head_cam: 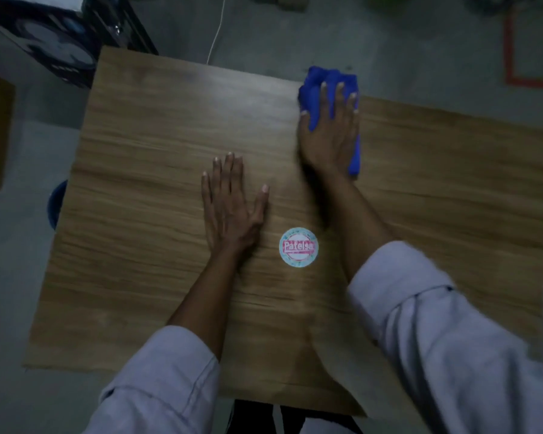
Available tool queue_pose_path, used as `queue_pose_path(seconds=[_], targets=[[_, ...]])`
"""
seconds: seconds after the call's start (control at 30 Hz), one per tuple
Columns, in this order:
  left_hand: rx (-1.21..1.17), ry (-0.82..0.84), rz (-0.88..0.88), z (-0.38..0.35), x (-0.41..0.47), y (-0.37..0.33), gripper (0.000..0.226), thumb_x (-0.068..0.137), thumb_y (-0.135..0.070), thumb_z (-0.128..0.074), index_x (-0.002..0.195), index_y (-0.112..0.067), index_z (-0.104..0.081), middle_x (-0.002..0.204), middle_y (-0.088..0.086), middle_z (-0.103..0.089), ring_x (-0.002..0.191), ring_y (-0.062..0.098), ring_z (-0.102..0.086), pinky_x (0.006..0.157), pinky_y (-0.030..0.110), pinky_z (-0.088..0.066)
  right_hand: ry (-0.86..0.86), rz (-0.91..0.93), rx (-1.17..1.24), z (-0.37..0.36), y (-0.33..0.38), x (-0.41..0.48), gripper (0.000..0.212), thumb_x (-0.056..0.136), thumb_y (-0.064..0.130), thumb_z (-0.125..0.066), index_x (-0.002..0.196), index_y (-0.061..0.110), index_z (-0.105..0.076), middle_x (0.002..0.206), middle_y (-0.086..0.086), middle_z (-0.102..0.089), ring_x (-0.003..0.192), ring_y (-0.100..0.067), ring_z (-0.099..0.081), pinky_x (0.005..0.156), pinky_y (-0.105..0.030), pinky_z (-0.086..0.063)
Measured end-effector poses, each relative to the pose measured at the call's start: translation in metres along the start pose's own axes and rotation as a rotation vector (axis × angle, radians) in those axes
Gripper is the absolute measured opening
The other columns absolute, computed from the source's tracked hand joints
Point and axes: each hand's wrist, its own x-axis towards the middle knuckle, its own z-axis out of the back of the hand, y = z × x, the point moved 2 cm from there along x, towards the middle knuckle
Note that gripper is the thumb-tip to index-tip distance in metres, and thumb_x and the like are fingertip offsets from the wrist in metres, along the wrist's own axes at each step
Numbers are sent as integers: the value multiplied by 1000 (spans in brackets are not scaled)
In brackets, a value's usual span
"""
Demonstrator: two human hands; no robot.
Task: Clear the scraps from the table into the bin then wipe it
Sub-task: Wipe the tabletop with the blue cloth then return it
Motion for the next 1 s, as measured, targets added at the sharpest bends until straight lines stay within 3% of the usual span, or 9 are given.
queue_pose_path(seconds=[0.17, 0.23, 0.37, 0.43, 0.5, 0.67, 0.73, 0.87, 1.0], targets=[[-110, -39, -36, 9, -3, 1, 73, 99, -49, -39, 160, -10, -26, 169, 6, -22, 157, 25, -15, 125, 52, -15, 209, 666, 23, -26, 64, -55, 64, 100, 51, -32, 160, 26, -35, 168, -5, -28, 157, -31, -20, 123, -43, -20], [-72, -35, -27, 11, -3, -1, 72, 100, -50, -41, 161, -16, -26, 169, 2, -21, 157, 26, -14, 125, 53, -15, 194, 737, 38, -20, 42, -33, 66, 100, 55, -37, 160, 28, -35, 168, -4, -29, 156, -29, -23, 120, -42, -24], [3, -2, -3, 8, 0, -3, 73, 100, -54, -42, 162, -23, -22, 170, -1, -19, 158, 25, -12, 125, 53, -14, 53, 125, 17, 0, -19, 11, 71, 101, 55, -37, 164, 25, -23, 171, -7, -17, 158, -31, -14, 125, -42, -15], [21, 16, -16, 7, 0, -3, 74, 100, -55, -42, 163, -24, -19, 170, -2, -17, 158, 23, -9, 125, 52, -12, -10, -59, 12, -3, -8, 7, 71, 102, 53, -34, 164, 21, -20, 172, -8, -13, 158, -33, -10, 127, -43, -12], [24, 20, -13, 6, 0, -1, 74, 99, -54, -42, 163, -24, -19, 170, -3, -16, 158, 23, -9, 126, 51, -11, 3, -10, 33, -14, 27, -4, 71, 101, 52, -35, 164, 20, -21, 172, -10, -13, 158, -35, -9, 127, -43, -9], [0, 3, 7, 9, 1, 1, 73, 99, -46, -38, 161, -9, -23, 169, 8, -20, 157, 25, -14, 125, 52, -16, 122, 551, 104, -27, 63, -42, 64, 101, 46, -48, 158, 20, -39, 167, -10, -30, 155, -34, -23, 124, -48, -23], [-46, -7, 16, 11, 0, -1, 75, 97, -42, -43, 160, -7, -24, 168, 8, -21, 157, 24, -15, 125, 52, -16, 77, 441, 146, -22, 26, -65, 62, 101, 40, -52, 157, 18, -41, 166, -11, -32, 155, -35, -25, 124, -49, -24], [-27, 32, 6, 12, -1, -2, 79, 93, -43, -46, 160, -9, -22, 169, 6, -19, 157, 23, -12, 126, 50, -13, -9, -52, -12, 0, -51, -98, 67, 105, 50, -38, 163, 20, -24, 171, -10, -16, 158, -36, -11, 127, -48, -13], [13, 58, -36, 11, -2, -4, 79, 93, -42, -46, 161, -9, -21, 170, 6, -17, 158, 25, -11, 126, 51, -12, -27, -138, 0, -5, -35, -34, 69, 106, 51, -33, 164, 15, -22, 171, -14, -15, 158, -38, -8, 128, -48, -9]])
